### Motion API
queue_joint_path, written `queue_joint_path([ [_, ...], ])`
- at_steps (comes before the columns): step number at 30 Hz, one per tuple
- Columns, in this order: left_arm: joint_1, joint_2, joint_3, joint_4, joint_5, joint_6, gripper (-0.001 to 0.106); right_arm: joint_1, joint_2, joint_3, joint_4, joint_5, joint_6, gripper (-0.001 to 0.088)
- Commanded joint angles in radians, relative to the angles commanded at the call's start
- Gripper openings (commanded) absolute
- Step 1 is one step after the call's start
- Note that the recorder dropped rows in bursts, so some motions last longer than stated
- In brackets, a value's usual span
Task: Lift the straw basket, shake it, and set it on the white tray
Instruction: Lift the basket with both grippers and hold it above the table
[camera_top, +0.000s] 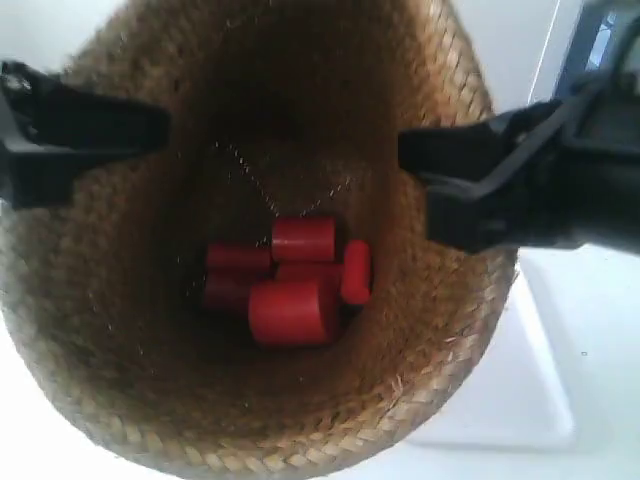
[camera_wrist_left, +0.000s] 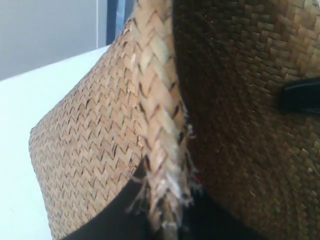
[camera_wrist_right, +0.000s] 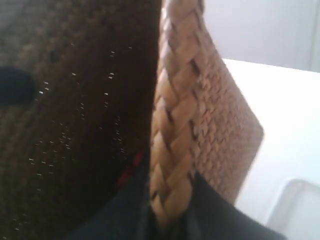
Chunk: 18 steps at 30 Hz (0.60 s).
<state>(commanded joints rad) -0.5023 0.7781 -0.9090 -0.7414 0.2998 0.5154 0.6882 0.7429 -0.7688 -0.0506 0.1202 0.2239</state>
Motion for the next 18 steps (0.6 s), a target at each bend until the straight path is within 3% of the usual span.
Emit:
queue_joint_path([
  [4, 0.002, 0.092, 0.099, 0.014, -0.203, 0.005, 0.0, -0.064, 0.152, 0.089, -0.093, -0.089, -0.019, 0.0],
  [6, 0.002, 0.111, 0.075, 0.011, -0.132, -0.002, 0.0, -0.085, 0.192, 0.053, -0.013, -0.027, 0.069, 0.0],
  [8, 0.0, 0.058, -0.008, 0.006, 0.035, -0.003, 0.0, -0.028, 0.091, -0.027, 0.051, 0.026, 0.086, 0.0],
  [10, 0.0, 0.029, -0.008, 0.019, -0.001, 0.019, 0.0, 0.0, 0.028, -0.01, -0.013, -0.055, -0.035, 0.0],
  [12, 0.0, 0.109, 0.07, 0.025, -0.144, 0.025, 0.0, -0.045, 0.132, 0.063, -0.034, -0.091, -0.037, 0.0],
  [13, 0.002, 0.138, 0.082, 0.025, -0.157, 0.033, 0.0, -0.054, 0.18, 0.07, -0.032, -0.086, -0.037, 0.0],
  [15, 0.002, 0.138, 0.039, 0.014, -0.034, 0.007, 0.0, -0.041, 0.184, 0.025, 0.041, -0.016, 0.023, 0.0],
  [16, 0.002, 0.091, -0.014, 0.016, 0.054, 0.009, 0.0, -0.003, 0.116, -0.01, 0.067, 0.016, 0.025, 0.0],
  [18, 0.002, 0.036, -0.028, 0.014, 0.002, 0.009, 0.0, 0.027, 0.033, 0.004, 0.043, -0.055, 0.002, 0.0],
])
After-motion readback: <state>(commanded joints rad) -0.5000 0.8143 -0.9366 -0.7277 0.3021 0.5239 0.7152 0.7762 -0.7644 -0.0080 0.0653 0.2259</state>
